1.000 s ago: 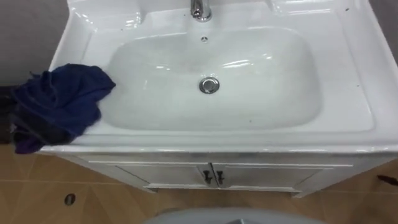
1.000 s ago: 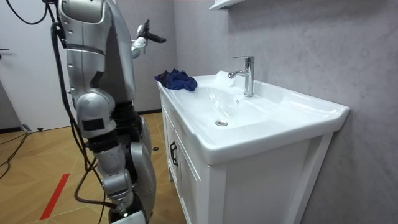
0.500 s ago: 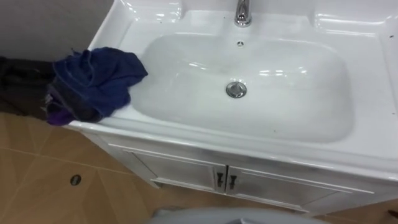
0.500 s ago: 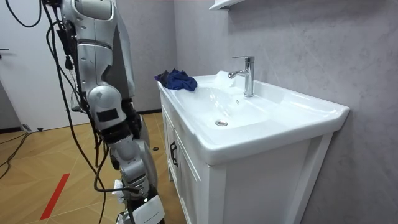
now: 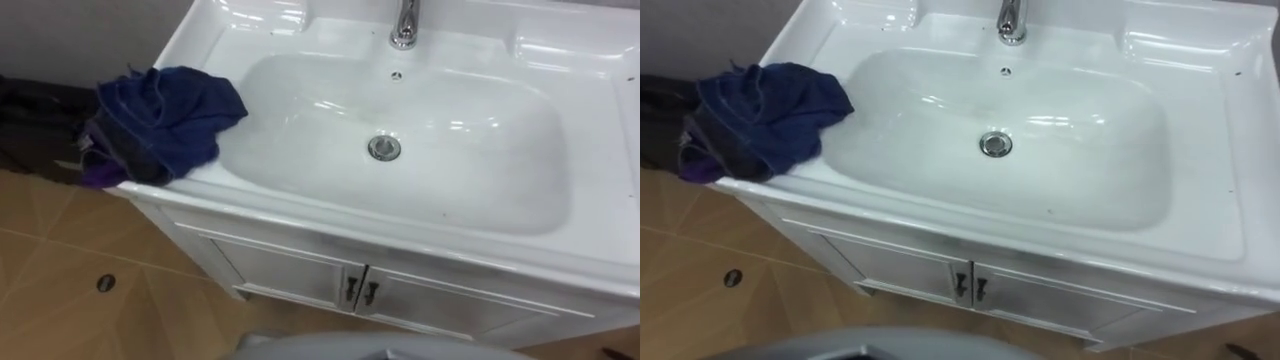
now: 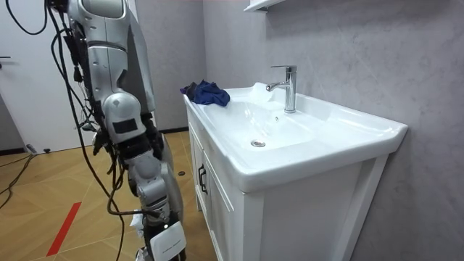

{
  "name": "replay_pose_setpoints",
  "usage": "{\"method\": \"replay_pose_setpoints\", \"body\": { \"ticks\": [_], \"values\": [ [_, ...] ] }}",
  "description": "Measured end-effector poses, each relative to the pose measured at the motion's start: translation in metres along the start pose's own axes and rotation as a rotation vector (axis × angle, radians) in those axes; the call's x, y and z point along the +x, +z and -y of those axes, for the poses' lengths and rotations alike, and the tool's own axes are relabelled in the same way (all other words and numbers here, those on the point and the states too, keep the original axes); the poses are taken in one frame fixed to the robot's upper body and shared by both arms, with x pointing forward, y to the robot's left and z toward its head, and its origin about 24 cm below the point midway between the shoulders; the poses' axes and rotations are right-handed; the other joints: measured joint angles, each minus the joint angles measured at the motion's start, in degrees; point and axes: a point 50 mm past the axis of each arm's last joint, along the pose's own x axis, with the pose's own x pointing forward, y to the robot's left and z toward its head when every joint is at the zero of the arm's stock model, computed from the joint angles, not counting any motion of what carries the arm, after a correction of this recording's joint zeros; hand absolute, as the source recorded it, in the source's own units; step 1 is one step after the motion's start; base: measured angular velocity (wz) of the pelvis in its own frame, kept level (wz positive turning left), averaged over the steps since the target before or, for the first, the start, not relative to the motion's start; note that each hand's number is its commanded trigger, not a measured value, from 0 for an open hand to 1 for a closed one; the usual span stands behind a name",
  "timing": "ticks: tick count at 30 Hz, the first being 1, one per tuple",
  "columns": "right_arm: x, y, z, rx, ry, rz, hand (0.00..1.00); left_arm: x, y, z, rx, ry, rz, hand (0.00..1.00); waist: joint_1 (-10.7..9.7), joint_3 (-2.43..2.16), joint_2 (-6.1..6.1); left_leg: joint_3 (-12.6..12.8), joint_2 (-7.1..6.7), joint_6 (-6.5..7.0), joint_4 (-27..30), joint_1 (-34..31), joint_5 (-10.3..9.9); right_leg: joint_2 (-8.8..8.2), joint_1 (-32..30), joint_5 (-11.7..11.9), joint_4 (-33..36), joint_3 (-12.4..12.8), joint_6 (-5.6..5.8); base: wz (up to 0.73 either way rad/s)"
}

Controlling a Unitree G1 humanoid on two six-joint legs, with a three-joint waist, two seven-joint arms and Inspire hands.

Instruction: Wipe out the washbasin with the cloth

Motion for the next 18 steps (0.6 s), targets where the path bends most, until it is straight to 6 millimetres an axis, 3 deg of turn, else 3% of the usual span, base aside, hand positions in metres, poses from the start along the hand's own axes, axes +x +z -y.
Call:
{"method": "replay_pose_setpoints", "body": {
  "ticks": [5, 13, 18],
  "values": [
    [0.002, -0.003, -0.014, -0.024, 0.071, -0.023, 0.00, -0.009, -0.008, 0.024, 0.285, -0.194, 0.046, 0.00, -3.54, 0.03, -0.01, 0.21, 0.07, -0.01, 0.07, 0.18, 0.00, -0.01, 0.52, 0.00, 0.09, -0.25, 0.00, 0.02],
    [0.003, -0.010, -0.022, -0.004, 0.116, -0.073, 0.00, -0.023, -0.006, 0.060, 0.524, -0.472, 0.055, 0.00, -7.61, 0.13, -0.63, 2.54, 0.05, 0.40, -0.44, 1.05, -0.29, -0.07, 0.24, -0.22, 0.00, 1.34, 0.35, -0.12],
    [0.002, -0.020, -0.024, 0.010, 0.136, -0.138, 0.00, -0.027, -0.012, 0.067, 0.627, -0.582, 0.013, 0.00, -8.01, 0.15, -0.88, 3.63, 0.08, 0.45, -0.70, 1.32, -0.33, 0.13, -0.12, -0.12, 0.09, 2.76, 0.51, -0.12]
  ]
}}
